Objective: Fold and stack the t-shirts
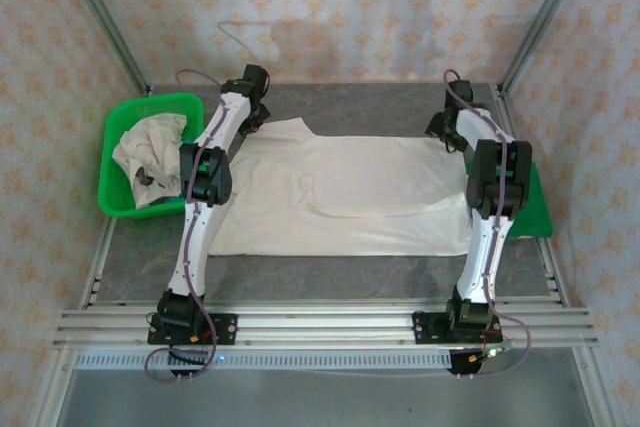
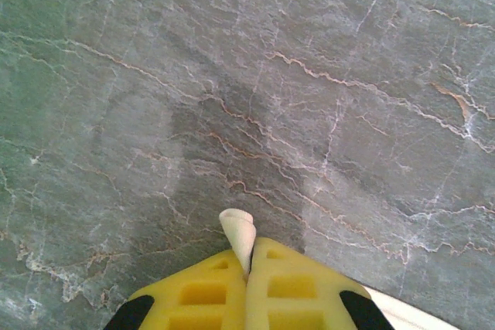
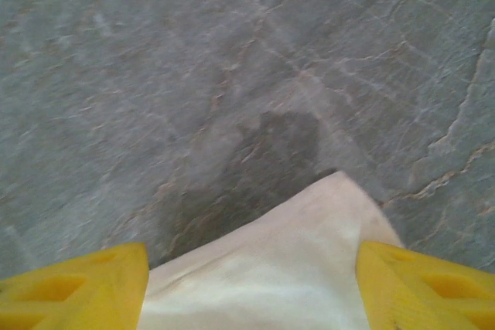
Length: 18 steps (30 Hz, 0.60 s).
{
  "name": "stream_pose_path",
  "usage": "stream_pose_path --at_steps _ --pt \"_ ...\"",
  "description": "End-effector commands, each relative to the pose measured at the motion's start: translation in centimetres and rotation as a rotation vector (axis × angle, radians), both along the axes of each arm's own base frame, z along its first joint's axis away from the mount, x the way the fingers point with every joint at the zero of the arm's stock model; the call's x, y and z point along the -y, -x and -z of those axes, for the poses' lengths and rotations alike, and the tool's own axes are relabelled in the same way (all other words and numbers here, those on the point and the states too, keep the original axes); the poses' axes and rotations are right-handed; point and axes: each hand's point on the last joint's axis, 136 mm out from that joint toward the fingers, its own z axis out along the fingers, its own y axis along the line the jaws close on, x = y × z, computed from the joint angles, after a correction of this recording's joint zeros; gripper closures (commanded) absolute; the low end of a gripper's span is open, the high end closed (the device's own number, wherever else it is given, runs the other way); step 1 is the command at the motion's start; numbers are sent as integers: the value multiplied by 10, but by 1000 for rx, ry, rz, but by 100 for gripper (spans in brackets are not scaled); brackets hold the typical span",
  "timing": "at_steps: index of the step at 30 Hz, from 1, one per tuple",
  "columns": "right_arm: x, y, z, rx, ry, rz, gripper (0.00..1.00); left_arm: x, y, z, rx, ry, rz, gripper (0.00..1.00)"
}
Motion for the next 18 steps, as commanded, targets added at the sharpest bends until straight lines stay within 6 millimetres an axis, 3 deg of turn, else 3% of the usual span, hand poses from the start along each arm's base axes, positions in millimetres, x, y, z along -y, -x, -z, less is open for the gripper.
stream_pose_path --at_steps 1,11,18 --pt "24 4 2 -57 42 34 32 12 -4 -5 21 43 42 100" --pt "27 -3 15 -125 46 -13 52 13 -3 -6 19 52 44 100" --pt "26 -2 14 -137 46 -25 86 14 -3 -7 19 57 48 100"
